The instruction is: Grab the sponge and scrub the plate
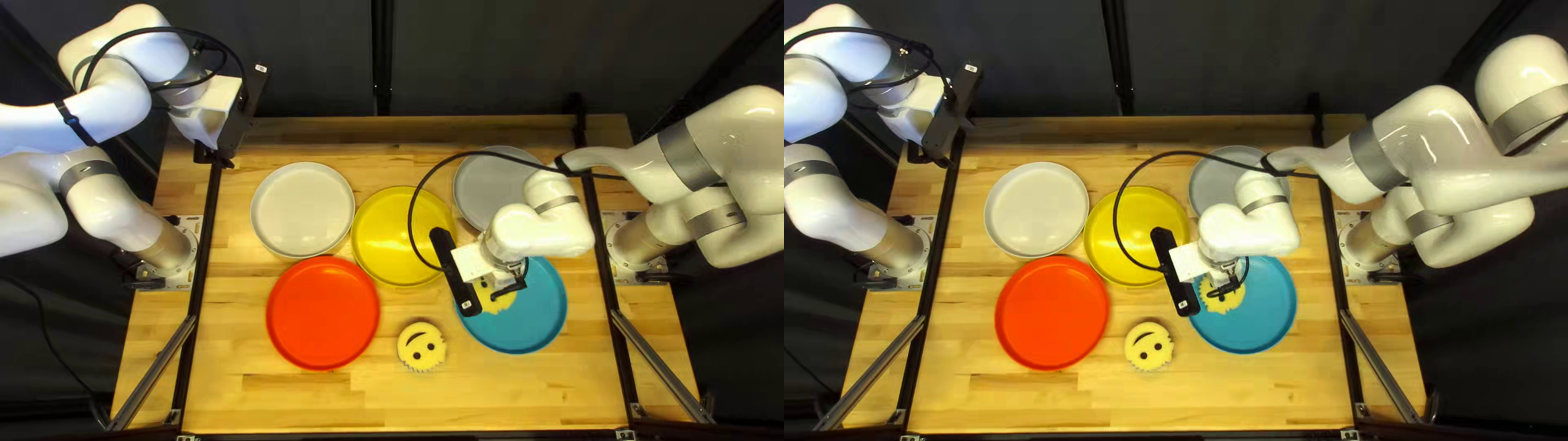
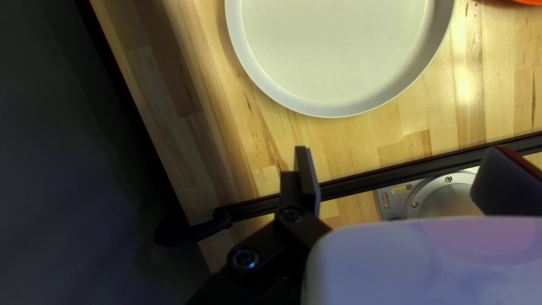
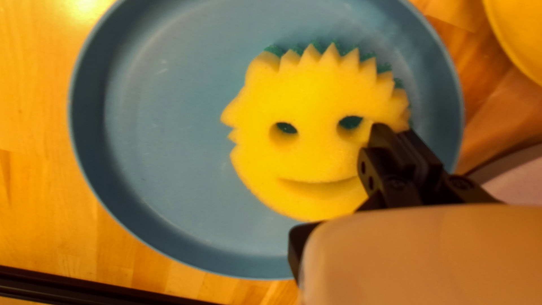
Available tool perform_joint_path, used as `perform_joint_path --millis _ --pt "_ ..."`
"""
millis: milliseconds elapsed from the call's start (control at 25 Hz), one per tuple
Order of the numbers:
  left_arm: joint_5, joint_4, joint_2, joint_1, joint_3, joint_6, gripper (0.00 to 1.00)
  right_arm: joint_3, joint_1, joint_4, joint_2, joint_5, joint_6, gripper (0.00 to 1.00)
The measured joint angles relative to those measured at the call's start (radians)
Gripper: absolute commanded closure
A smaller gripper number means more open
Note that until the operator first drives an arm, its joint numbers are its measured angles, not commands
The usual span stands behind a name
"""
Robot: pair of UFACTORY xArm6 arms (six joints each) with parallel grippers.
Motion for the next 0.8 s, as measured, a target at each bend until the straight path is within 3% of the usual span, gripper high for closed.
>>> perform_joint_path --millis 280,800 --pt "0.000 0.000 0.000 0.000 0.000 0.000 0.00 0.007 0.054 -0.001 -0.010 0.005 0.028 1.00" --pt "0.000 0.000 0.000 0.000 0.000 0.000 0.00 0.004 -0.155 -0.021 0.008 -0.033 -0.161 1.00"
